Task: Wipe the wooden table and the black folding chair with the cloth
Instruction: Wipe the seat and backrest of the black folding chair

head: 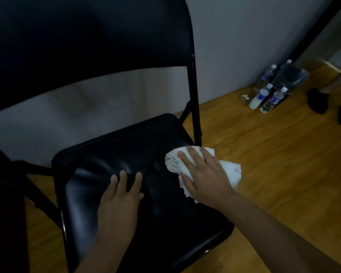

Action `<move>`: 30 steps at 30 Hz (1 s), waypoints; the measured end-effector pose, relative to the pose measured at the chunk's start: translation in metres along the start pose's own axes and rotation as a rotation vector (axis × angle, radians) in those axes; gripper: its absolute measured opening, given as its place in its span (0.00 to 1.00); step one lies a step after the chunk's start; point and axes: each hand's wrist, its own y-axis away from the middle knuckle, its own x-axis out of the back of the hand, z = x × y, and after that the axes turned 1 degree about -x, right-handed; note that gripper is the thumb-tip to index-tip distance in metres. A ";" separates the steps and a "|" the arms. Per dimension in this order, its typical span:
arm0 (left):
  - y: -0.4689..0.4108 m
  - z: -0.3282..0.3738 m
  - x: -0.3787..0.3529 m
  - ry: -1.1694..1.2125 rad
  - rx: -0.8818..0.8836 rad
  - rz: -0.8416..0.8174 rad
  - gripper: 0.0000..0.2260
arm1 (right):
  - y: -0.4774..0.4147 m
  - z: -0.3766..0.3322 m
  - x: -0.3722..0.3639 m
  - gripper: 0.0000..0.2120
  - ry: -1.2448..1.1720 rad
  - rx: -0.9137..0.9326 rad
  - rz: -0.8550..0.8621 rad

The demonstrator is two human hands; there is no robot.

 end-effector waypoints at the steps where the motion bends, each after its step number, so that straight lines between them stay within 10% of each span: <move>1: -0.001 0.000 0.000 -0.005 0.006 -0.018 0.24 | -0.017 -0.005 0.001 0.29 0.042 0.052 0.014; 13: -0.022 -0.030 0.012 0.080 -0.105 0.010 0.25 | -0.194 -0.076 0.003 0.25 0.036 -0.077 -0.051; 18: -0.018 -0.042 0.007 0.103 -0.173 0.068 0.25 | -0.193 -0.140 0.000 0.26 0.017 0.194 -0.151; 26: 0.005 -0.100 0.013 0.430 -0.410 -0.010 0.22 | -0.154 -0.226 0.010 0.18 -0.632 0.293 -0.280; 30: 0.034 -0.155 0.037 0.311 -0.345 0.467 0.10 | -0.127 -0.225 0.054 0.15 -1.024 -0.057 -0.219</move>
